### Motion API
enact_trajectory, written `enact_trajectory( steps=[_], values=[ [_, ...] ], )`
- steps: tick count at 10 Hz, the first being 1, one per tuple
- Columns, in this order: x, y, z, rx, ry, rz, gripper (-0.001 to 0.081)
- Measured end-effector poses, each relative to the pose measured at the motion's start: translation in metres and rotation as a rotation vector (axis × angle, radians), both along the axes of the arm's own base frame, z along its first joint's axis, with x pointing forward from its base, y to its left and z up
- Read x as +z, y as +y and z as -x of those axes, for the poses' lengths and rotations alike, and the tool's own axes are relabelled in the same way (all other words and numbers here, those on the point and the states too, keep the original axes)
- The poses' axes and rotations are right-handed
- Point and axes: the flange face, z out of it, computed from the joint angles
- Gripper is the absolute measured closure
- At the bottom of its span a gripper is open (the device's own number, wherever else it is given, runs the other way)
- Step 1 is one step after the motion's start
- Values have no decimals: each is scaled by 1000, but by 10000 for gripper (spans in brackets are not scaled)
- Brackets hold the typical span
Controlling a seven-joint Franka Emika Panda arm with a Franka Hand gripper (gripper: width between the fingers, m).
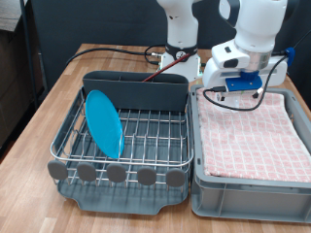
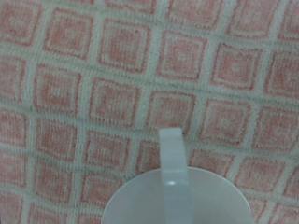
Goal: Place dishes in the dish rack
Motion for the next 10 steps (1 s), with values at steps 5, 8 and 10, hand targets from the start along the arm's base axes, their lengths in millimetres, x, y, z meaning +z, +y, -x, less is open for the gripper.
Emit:
enact_trajectory(
  steps=[5, 8, 10],
  values=[
    [-13, 0, -1, 0, 7, -7, 4],
    [-19, -1, -1, -9, 18, -8, 4],
    [-23, -4, 0, -13, 17, -3, 4]
  ],
)
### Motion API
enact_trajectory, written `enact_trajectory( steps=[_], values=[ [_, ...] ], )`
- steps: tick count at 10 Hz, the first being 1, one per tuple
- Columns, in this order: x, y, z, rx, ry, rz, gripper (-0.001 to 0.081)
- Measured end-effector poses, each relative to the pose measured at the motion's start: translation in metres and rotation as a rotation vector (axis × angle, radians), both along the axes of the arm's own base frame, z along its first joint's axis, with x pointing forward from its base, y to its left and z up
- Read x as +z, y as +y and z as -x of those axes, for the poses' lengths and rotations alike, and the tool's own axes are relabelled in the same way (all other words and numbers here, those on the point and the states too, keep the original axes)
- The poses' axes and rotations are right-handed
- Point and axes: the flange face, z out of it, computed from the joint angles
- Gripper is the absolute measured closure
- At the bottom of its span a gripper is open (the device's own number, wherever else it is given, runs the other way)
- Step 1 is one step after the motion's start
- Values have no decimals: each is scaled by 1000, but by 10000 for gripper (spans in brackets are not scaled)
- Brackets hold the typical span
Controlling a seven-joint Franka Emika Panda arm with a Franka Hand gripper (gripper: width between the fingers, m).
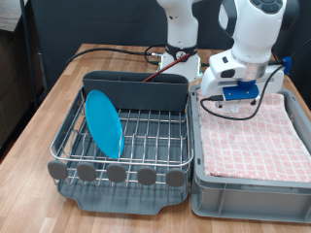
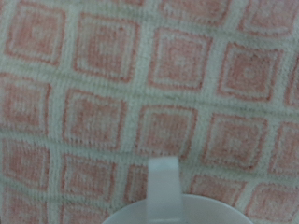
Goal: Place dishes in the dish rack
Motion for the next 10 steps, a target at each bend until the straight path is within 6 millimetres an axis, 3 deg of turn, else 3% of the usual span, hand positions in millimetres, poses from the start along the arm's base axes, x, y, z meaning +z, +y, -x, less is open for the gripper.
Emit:
enact_trajectory(
  steps=[3, 4, 5, 6, 7, 8, 9, 10],
  values=[
    [-1, -4, 0, -8, 2, 2, 4],
    [-1, -5, 0, -11, 3, 2, 83],
    [-1, -6, 0, -13, 3, 2, 271],
    [-2, -7, 0, -15, 3, 2, 271],
    [-2, -7, 0, -18, 4, 1, 431],
    [-2, -8, 0, -21, 5, 0, 431],
    [-2, -8, 0, -22, 5, 0, 612],
    [-2, -9, -1, -26, 5, 0, 612]
  ],
)
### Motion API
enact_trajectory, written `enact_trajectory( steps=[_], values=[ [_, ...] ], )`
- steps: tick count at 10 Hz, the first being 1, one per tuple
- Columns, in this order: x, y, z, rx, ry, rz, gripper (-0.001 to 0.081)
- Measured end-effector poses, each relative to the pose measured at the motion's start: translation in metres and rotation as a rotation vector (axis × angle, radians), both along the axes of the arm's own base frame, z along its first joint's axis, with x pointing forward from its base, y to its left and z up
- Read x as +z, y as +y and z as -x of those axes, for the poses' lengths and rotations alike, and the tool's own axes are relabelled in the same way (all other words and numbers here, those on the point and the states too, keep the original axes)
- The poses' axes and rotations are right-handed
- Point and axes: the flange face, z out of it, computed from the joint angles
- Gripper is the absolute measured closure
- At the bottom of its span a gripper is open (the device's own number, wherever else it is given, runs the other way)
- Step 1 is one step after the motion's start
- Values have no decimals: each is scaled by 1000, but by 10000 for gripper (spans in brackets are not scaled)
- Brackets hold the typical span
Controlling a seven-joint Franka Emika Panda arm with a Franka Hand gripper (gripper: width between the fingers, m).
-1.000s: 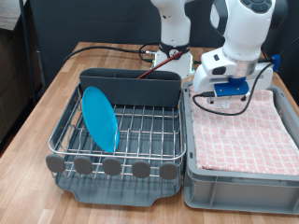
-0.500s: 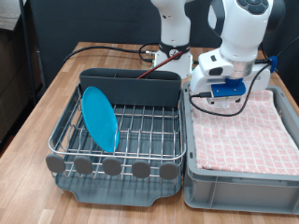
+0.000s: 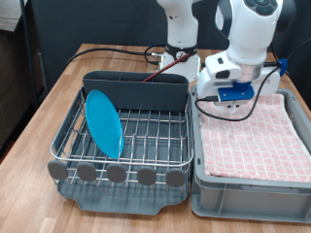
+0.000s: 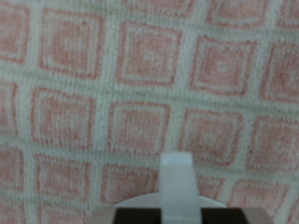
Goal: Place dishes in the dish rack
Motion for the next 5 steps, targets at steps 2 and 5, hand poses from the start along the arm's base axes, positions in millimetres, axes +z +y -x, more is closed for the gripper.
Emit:
enact_trajectory(
  steps=[2, 5],
  values=[
    [5, -5, -3, -20, -15, 13, 735],
    [34, -21, -11, -51, -65, 22, 735]
  ],
)
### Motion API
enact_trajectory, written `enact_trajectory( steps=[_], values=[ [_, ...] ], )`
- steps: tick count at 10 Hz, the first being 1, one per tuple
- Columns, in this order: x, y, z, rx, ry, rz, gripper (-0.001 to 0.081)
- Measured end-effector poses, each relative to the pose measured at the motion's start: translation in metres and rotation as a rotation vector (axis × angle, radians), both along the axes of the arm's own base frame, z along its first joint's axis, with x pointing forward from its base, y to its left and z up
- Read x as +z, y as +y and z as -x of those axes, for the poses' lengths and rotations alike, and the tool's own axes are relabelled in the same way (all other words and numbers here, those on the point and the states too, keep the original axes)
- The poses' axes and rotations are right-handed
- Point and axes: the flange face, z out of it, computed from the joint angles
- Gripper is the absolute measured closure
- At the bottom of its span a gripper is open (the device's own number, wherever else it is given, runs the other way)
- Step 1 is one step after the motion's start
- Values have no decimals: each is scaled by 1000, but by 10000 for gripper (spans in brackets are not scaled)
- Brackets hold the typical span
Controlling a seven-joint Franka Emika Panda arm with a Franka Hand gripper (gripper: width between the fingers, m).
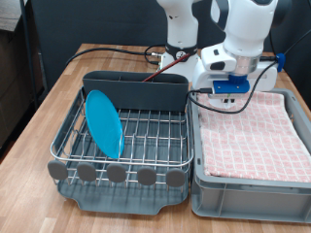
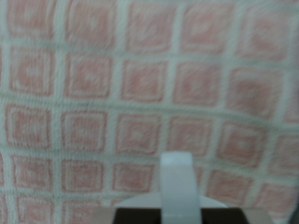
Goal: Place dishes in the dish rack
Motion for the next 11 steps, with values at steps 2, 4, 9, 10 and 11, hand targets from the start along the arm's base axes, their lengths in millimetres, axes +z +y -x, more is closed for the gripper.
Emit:
enact_trajectory(
  steps=[2, 4, 9, 10, 11],
  values=[
    [25, -23, -11, 14, -146, -21, 735],
    [48, -52, -20, 23, -289, 1, 735],
    [88, -93, -38, 52, -454, 8, 735],
    [86, -93, -39, 47, -454, 11, 735],
    [86, -93, -42, 33, -453, 7, 735]
  ],
)
